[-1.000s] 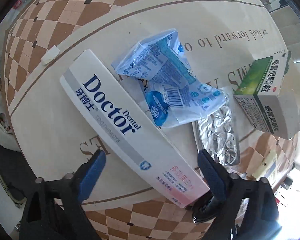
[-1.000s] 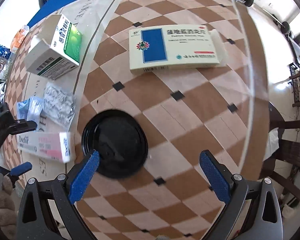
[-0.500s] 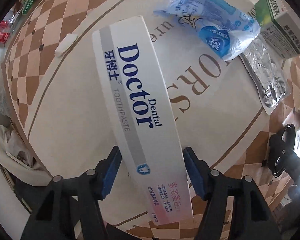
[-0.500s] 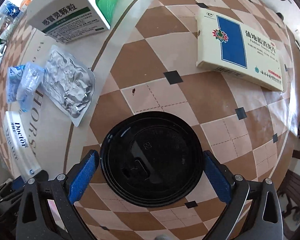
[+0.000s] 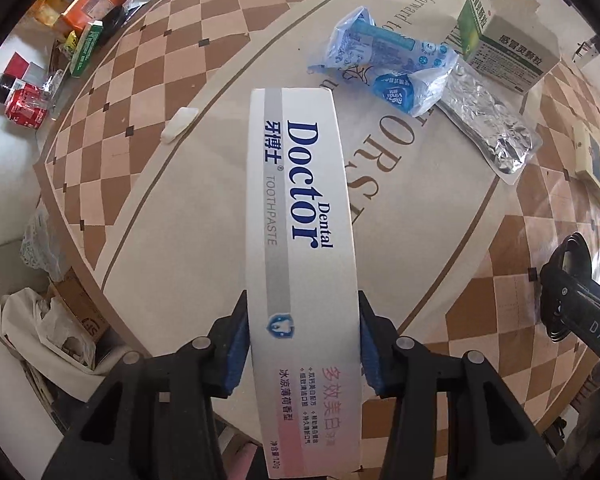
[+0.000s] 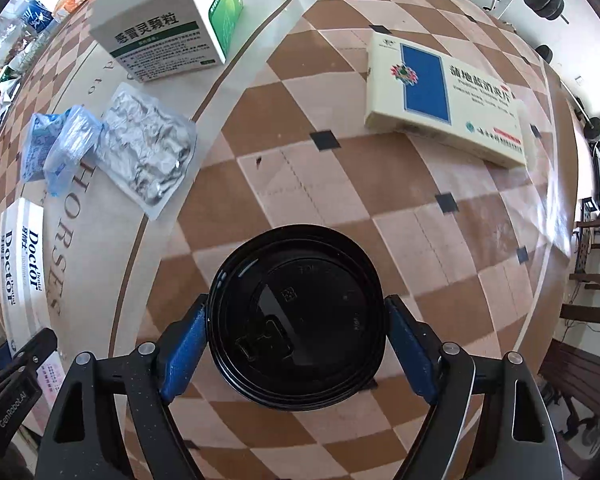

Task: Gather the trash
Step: 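Grasp the Doctor toothpaste box with the left tool while the right tool grasps the black lid, then carry box and lid to the bin and open both tools to drop them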

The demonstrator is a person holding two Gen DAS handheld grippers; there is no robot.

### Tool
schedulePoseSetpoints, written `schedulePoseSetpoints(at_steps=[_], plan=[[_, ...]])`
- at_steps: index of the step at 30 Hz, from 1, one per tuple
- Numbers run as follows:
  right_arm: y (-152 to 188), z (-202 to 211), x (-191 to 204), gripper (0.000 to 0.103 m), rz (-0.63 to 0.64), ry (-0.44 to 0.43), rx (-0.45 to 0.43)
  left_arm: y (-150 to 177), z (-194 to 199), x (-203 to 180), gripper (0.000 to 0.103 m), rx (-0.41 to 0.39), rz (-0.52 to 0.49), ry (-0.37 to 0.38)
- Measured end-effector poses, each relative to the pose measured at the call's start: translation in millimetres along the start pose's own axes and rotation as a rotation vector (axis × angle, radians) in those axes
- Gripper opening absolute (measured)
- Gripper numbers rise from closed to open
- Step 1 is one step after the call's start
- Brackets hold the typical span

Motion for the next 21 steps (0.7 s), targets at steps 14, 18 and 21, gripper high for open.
schedulePoseSetpoints(at_steps=[14, 18, 21], plan=[[141.6, 42.9, 39.0, 0.085, -0.071, -0.086, -0.100, 105.0, 26.7, 24.2, 0.043, -0.146, -0.062, 0.108], [204.8, 55.4, 58.8, 0.085, -0.076, -0.128, -0.131, 131.8, 24.7, 38.6, 0.043, -0.171, -0.082, 0.169], [268.7, 52.4, 77.8, 0.085, -0.064, -0.162, -0.126, 175.0, 10.5, 66.0, 0.043, -0.145, -0.085, 0.209]])
Point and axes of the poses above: each gripper's, at about its wrist camera, not at the fingertips, and z roughly against the way its jaws point, x to its left, y to its underside, the point moved 10 cm from there along -z, roughly the way its jaws point, and after that the axes turned 13 degrees about x, right-handed, at the moved point
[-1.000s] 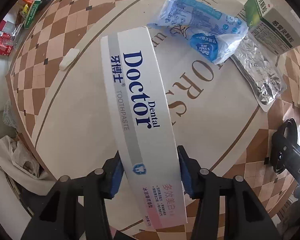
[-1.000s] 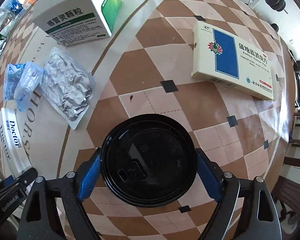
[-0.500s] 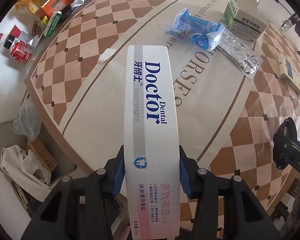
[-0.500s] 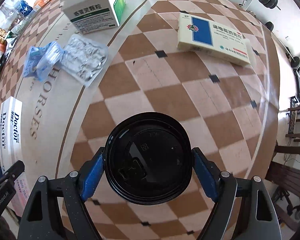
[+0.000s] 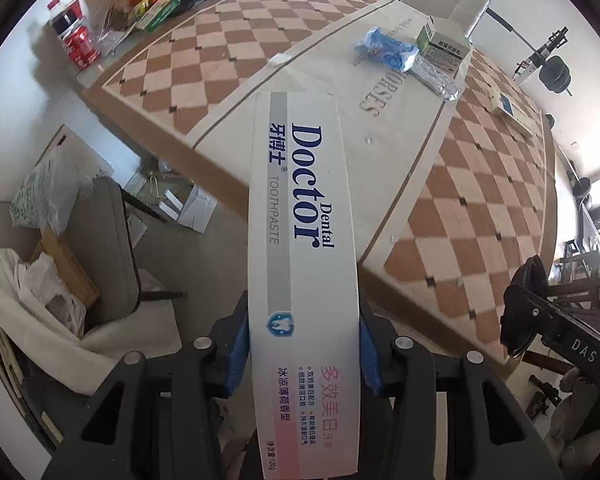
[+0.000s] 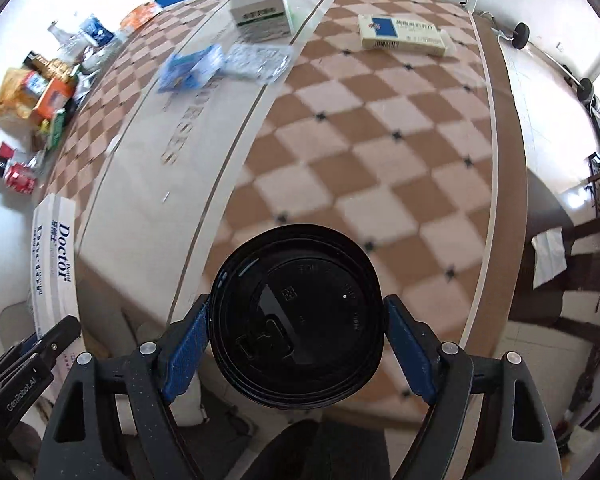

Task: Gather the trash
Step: 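Carry box and lid to the bin and open both tools to drop them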

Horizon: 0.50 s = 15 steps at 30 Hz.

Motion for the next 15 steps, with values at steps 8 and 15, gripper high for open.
schedulePoseSetpoints(at_steps=[8, 15], plan=[[160.3, -78.0, 15.9, 0.085, 0.020, -0.040, 0.204, 100.0, -77.0, 33.3, 0.043, 0.207, -0.004, 0.050], [208.3, -201.8, -15.3, 0.085, -0.024, 0.043, 0.336, 86.6, -210.4, 25.3, 0.043, 0.350, -0.003, 0.074]])
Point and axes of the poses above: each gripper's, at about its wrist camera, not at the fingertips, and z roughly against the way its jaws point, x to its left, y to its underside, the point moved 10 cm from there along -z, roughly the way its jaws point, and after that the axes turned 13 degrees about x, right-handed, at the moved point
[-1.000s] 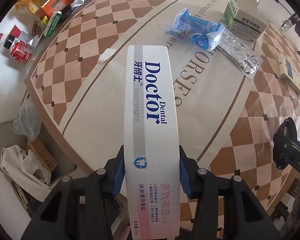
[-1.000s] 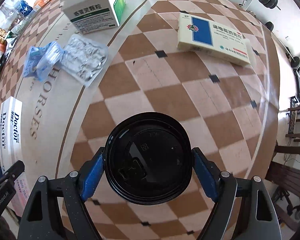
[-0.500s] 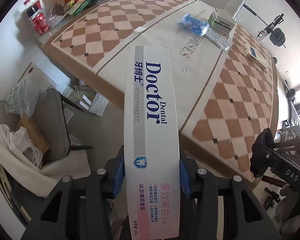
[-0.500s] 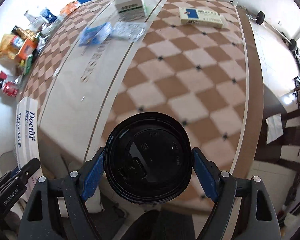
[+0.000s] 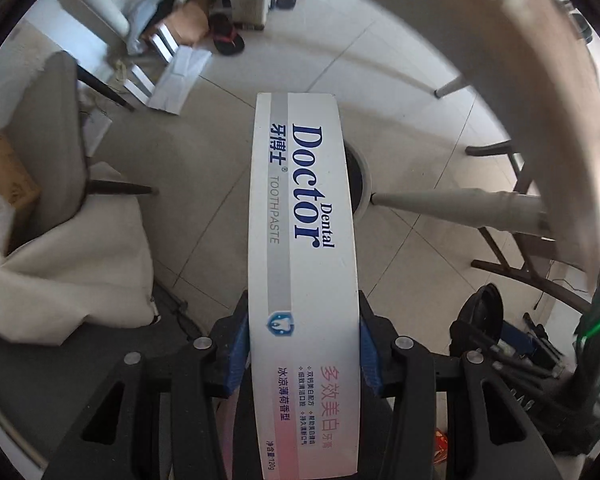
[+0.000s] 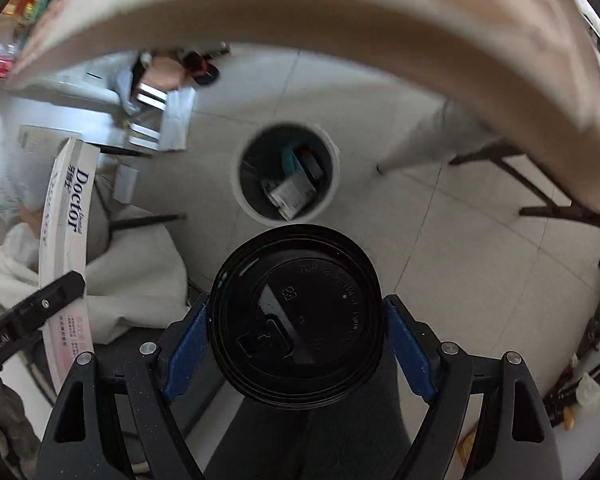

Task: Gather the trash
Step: 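Carry box and lid to the bin and open both tools to drop them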

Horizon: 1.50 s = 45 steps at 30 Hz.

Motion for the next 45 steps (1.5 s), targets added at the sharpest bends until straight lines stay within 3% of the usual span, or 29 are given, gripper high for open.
schedulePoseSetpoints(at_steps=[9, 16, 18, 22, 25, 30, 36, 45], plan=[[-102.3, -150.4, -25.5, 0.085, -0.037, 0.010, 0.032, -123.6, -158.6, -6.5, 0.043, 0.119, -0.050, 0.044], [-173.4, -218.4, -30.1, 0.085, -0.044, -0.021, 0.033, -158.2, -221.0, -9.0, 0.046, 0.199, -0.086, 0.042], [-184.5, -227.8, -27.4, 0.086, -0.043, -0.031, 0.034, -161.6, -224.8, -7.6, 0.048, 0.196, -0.075, 0.046], [-200.1, -240.0, -19.9, 0.088, -0.028, -0.040, 0.030, -163.3, -217.6, -2.9, 0.087, 0.160, -0.067, 0.044], [-209.2, -244.9, -13.3, 0.091, -0.040, -0.058, 0.032, -162.8, -212.1, 8.1, 0.100, 0.136, -0.054, 0.015], [-215.5, -245.3, -10.1, 0.103, -0.047, -0.051, 0.034, -159.3, -207.4, 30.9, 0.100, 0.096, -0.043, -0.071], [-211.3, -241.0, -12.0, 0.103, -0.052, -0.021, 0.030, -143.9, -196.3, 52.5, 0.100, 0.019, -0.028, -0.160], [-187.1, -210.7, -18.3, 0.103, -0.024, 0.096, -0.012, -108.0, -168.8, 55.7, 0.100, -0.016, -0.012, -0.186]])
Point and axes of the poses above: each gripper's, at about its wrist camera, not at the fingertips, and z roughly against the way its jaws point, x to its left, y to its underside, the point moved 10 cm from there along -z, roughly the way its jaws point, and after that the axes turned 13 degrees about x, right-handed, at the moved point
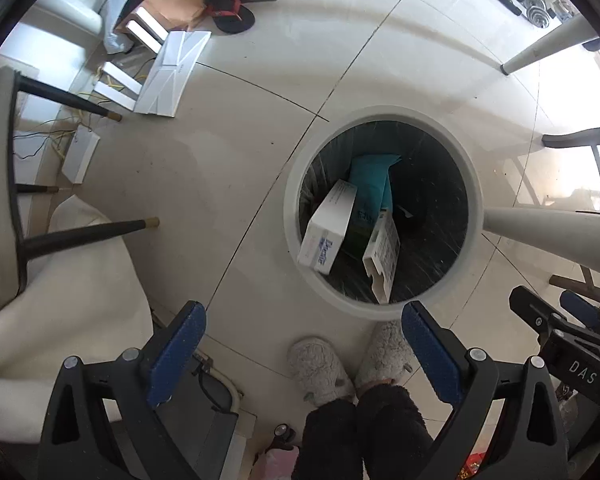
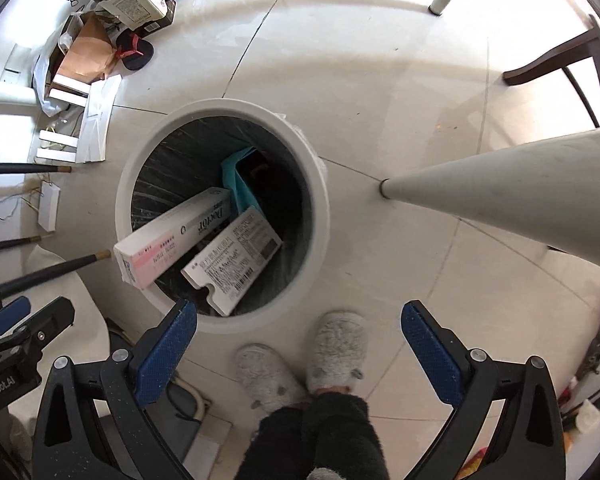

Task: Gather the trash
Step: 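Carry box and lid to the bin and open both tools to drop them, then raise both tools back toward the table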

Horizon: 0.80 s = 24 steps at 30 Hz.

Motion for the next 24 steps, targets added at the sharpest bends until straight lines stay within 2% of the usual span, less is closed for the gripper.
schedulePoseSetpoints(at_steps=[7, 13, 24], plan=[[31.2, 46.3, -2.8, 0.103, 0.035, 0.025, -0.044, 38.3, 40.2, 4.1, 0.100, -0.025, -0.001, -0.015], [69.2, 96.8, -0.4, 0.103, 0.059, 0.020, -0.065, 79.9, 90.9, 2.2, 0.100, -0.040, 0.003, -0.012], [160.7, 232.5, -4.6, 0.103, 0.059, -0.018, -0.118, 162.7, 208.0, -8.6, 0.100, -0.105, -0.029, -0.004]])
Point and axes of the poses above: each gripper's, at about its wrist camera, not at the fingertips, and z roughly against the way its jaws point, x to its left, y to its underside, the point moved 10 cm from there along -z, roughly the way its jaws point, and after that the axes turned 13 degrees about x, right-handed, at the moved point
